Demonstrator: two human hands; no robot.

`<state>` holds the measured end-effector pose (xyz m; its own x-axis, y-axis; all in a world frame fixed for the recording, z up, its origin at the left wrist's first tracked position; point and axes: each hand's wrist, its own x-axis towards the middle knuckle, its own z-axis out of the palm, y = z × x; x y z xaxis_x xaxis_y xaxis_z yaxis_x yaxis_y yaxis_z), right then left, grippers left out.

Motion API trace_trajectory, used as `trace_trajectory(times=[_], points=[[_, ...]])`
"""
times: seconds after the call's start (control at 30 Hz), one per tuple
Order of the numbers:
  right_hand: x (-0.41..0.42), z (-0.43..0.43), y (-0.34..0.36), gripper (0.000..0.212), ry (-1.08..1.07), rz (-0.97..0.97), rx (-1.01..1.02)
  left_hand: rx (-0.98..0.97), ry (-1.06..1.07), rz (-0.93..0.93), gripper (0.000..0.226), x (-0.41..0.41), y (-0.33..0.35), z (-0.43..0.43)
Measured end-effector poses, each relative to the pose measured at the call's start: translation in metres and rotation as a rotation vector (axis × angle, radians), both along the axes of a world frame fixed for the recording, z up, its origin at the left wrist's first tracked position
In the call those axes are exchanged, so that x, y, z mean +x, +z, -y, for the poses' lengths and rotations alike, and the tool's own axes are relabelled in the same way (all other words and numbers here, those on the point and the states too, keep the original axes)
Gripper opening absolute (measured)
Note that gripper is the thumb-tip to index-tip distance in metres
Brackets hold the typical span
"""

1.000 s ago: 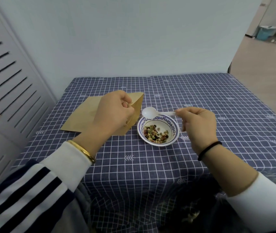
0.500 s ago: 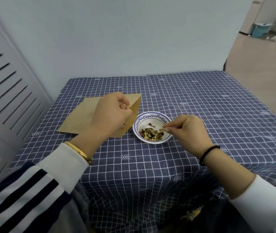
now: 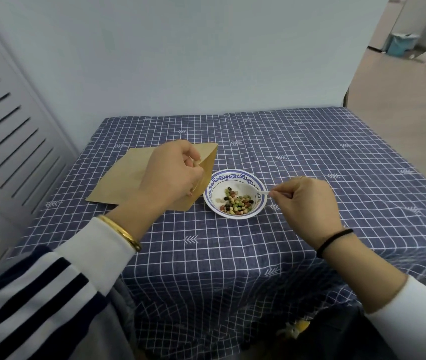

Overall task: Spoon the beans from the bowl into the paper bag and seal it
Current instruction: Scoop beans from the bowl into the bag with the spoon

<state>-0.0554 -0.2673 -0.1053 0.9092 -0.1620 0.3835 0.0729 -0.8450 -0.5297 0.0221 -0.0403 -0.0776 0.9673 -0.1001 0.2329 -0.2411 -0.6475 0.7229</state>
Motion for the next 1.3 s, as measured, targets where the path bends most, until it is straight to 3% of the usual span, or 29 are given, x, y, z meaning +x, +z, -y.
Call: trace_trajectory(times=[0.1, 0.67, 0.83, 1.3], points=[[-0.004, 0.001, 0.001, 0.011, -0.016, -0.025, 0.07, 0.001, -0.002, 0.005, 0.02, 0.0, 0.0, -0.001], [0.005, -0.01, -0.016, 0.007, -0.112, -0.434, 0.899, 0.026, 0.002, 0.015, 0.022, 0.0, 0.001, -0.001], [0.007, -0.013, -0.016, 0.017, -0.139, -0.511, 1.087, 0.019, 0.007, 0.0, 0.022, 0.001, 0.001, -0.001], [0.012, -0.005, -0.02, 0.023, -0.165, -0.605, 1.299, 0.015, 0.026, -0.011, 0.023, 0.003, 0.001, -0.003]])
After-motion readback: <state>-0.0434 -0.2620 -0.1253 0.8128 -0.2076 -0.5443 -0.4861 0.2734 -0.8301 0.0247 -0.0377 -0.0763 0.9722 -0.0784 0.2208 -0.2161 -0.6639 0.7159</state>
